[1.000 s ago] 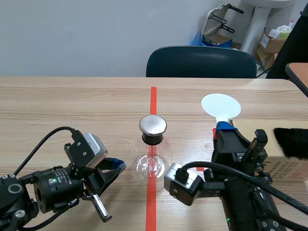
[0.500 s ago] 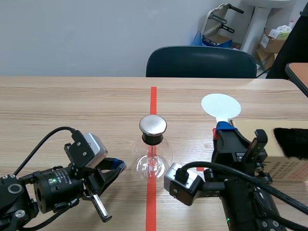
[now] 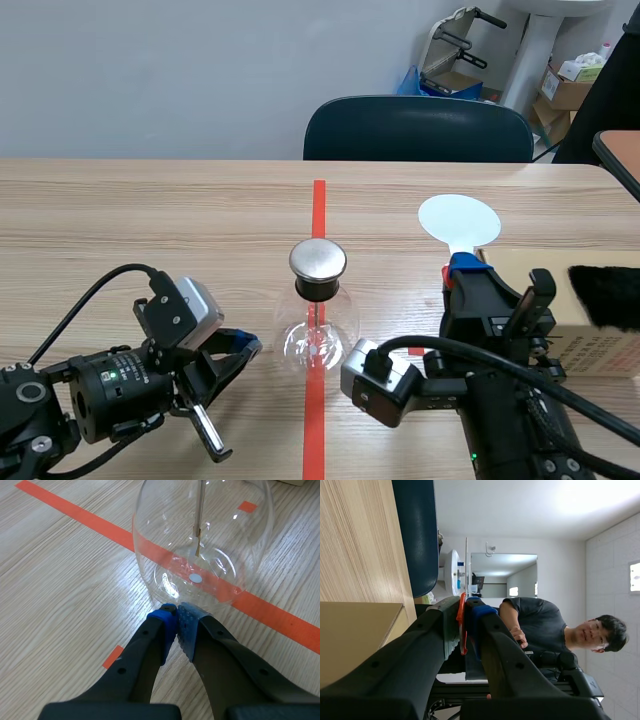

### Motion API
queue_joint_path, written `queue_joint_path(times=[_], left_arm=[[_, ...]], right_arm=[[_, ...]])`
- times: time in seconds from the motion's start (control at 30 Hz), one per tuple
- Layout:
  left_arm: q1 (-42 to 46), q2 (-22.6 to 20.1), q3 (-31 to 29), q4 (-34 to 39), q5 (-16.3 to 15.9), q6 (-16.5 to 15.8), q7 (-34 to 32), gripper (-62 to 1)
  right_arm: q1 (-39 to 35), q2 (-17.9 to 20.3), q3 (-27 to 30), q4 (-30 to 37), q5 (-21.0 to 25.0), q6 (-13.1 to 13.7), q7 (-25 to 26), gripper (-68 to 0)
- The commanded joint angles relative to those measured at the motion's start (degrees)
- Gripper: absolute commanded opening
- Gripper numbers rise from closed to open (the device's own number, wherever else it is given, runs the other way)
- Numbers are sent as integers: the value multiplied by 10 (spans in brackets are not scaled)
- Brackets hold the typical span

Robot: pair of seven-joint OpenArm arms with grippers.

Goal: Do the electroscope experiment

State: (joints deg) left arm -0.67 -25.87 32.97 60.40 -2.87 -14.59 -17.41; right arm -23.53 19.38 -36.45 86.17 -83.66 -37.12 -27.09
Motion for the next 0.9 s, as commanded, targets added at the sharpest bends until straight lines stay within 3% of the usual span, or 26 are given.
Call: queue_joint_path(times=[0.0,0.63,0.87], left_arm=[[-3,3,-2,11,-5,1,-8,-569],[-3,3,-2,11,-5,1,-8,-569],[-3,3,-2,11,-5,1,-8,-569]], right_arm=[[8,0,5,3,0,-6,-2,-665],[8,0,5,3,0,-6,2,-665],[8,0,5,3,0,-6,55,-665]])
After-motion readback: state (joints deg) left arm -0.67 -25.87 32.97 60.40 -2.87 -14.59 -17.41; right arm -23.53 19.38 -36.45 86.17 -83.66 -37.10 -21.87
